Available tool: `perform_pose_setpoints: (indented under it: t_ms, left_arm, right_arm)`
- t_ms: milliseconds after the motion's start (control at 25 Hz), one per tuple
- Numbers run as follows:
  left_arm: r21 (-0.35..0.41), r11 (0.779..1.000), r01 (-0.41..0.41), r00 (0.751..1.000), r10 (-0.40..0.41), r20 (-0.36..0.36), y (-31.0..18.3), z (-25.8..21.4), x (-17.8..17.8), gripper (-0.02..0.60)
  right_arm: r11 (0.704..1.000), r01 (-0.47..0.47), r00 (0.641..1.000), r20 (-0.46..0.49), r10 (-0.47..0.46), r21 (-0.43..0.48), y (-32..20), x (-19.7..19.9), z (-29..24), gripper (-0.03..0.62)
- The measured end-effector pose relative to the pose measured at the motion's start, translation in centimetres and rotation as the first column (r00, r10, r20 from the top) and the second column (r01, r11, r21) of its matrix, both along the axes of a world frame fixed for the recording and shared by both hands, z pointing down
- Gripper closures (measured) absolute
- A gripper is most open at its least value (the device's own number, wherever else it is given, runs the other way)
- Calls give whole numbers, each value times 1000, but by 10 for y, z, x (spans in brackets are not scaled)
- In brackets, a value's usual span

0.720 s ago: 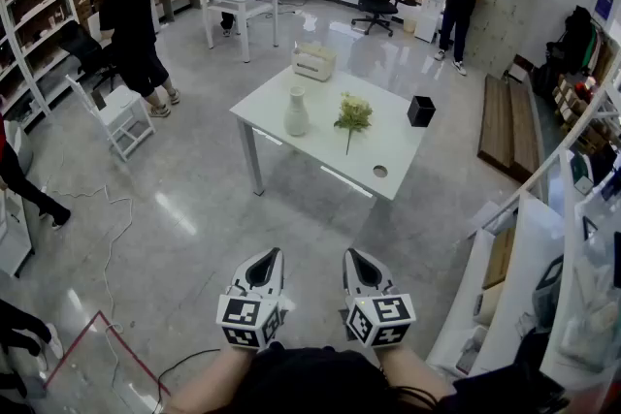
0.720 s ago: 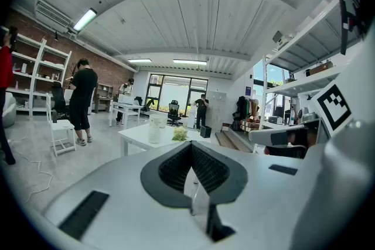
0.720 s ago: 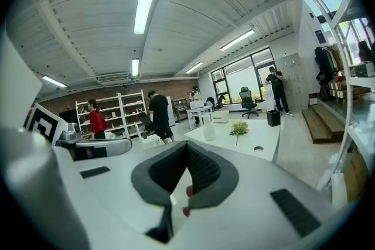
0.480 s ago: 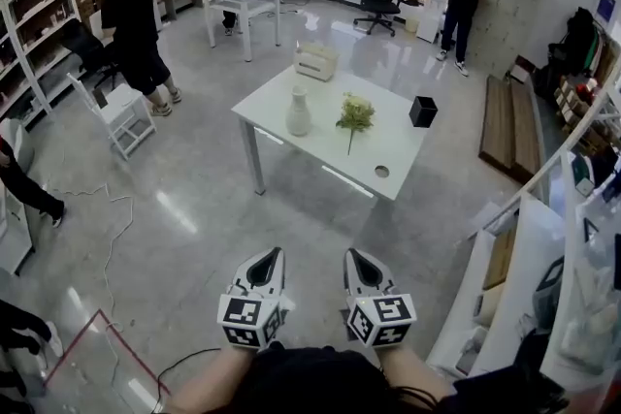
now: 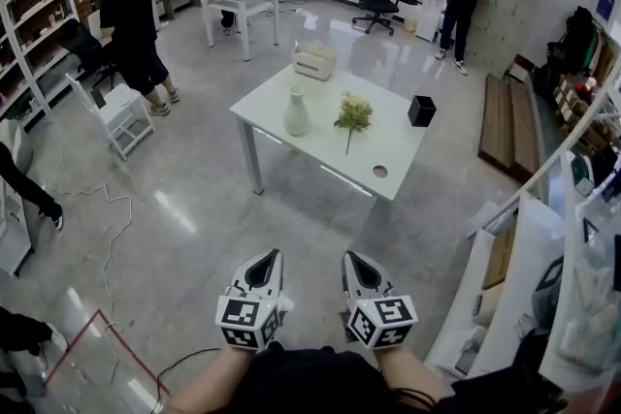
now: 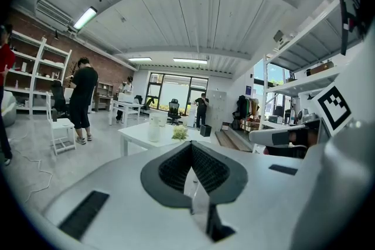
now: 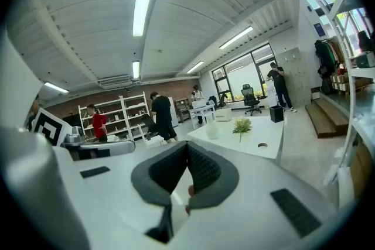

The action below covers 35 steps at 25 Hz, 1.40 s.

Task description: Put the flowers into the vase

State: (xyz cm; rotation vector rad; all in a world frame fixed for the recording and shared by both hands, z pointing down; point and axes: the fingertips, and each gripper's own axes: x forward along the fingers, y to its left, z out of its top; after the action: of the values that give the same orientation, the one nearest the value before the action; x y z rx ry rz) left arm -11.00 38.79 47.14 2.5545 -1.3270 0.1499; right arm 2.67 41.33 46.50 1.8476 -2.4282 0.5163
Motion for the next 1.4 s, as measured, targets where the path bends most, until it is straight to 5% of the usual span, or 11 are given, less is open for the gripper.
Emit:
perform_pose_setpoints:
  t_ms: [800, 1400]
  left_arm:
    - [-35, 999, 18, 999, -17, 29, -10, 18, 66, 577]
    - [-21, 1000, -10, 1000, 10, 3, -205, 17, 28, 577]
  right_arm:
    - [999, 33, 999, 34, -33, -27, -9, 69, 23, 591]
    - [1000, -15, 1000, -5, 15, -1, -204, 41, 15, 591]
